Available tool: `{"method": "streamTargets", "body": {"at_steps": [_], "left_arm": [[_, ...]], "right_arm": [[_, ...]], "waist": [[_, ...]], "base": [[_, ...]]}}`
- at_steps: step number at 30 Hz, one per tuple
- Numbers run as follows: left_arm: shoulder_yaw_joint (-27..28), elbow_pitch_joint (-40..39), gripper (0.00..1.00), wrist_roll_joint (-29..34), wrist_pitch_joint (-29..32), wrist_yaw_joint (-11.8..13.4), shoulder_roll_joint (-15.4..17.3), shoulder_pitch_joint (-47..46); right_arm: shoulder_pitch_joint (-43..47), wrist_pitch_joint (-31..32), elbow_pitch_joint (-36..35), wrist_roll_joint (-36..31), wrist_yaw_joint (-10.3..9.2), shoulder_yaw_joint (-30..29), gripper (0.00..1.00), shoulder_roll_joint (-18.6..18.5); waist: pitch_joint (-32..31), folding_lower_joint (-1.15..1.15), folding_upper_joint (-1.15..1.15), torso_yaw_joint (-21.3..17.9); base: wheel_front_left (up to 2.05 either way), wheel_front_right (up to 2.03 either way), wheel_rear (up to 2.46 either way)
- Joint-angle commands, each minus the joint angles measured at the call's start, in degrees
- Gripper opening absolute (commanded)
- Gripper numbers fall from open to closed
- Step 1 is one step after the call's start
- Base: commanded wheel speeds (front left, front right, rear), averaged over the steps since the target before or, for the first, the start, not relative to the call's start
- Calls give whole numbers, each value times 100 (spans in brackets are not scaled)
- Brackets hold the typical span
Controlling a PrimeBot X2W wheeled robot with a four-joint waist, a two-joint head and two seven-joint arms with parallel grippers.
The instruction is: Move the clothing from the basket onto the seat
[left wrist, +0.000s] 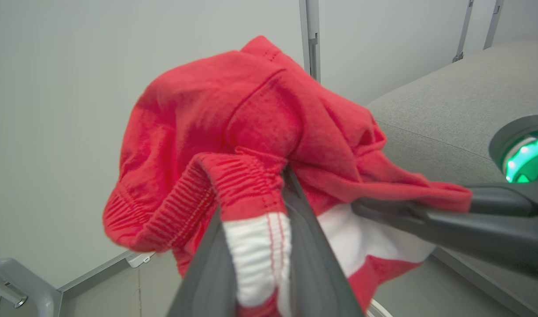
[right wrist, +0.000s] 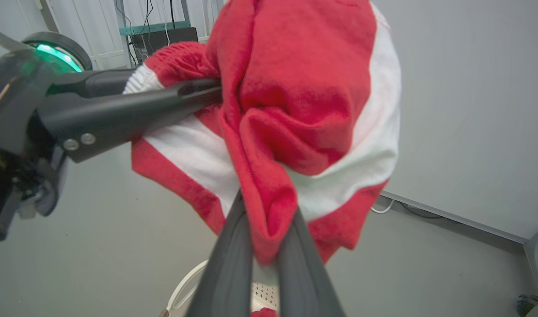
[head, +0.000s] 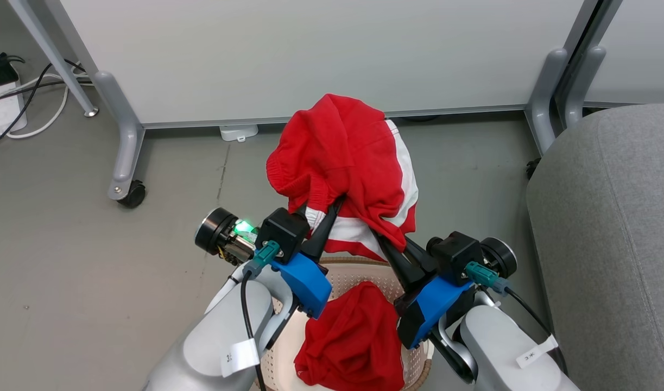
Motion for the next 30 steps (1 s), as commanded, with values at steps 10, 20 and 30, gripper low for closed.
{"method": "streamTargets", "body": {"at_steps": [10,20,30], "left_arm": [[107,11,100,81,-29,76,-12,-42],[189,48,100,96,-29,53,23,41],[150,16,100,133,-29,-1,7,82]], "right_arm": [[-2,-5,-108,37,3,-88,0,-21],[61,-5,-242,33,3,-433,0,-22],[1,-5,-429,-115,3,-940,0,-21]], "waist": [[15,0,0,-10],[104,0,0,-148],[247,0,0,-520]], "base": [[0,0,0],[0,0,0],[0,0,0]]}}
